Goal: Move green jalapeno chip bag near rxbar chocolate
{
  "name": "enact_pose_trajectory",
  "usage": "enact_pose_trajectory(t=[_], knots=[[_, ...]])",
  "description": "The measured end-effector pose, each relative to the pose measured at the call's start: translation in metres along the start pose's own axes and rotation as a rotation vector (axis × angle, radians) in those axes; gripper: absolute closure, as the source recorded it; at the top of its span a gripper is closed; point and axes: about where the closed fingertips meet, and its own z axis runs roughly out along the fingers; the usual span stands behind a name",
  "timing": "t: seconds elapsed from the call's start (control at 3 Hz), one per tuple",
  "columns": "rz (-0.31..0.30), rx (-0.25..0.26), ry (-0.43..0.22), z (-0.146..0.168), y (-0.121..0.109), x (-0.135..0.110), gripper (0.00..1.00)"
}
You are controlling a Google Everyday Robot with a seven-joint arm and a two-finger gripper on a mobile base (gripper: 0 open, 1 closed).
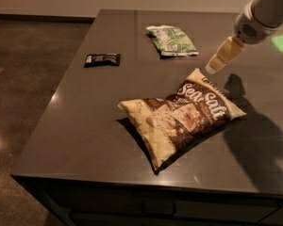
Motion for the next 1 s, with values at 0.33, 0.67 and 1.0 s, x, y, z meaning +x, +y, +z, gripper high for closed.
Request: enact_pose_trajectory(t=[0.33,0.67,1.0], knots=[[0.122,0.019,-0.018,0.025,-0.023,-0.013,0.0],[0.217,0.014,-0.04,0.051,-0.038,-0.031,0.0],[0.282,0.008,-0.057,0.076,-0.048,-0.049,0.0]])
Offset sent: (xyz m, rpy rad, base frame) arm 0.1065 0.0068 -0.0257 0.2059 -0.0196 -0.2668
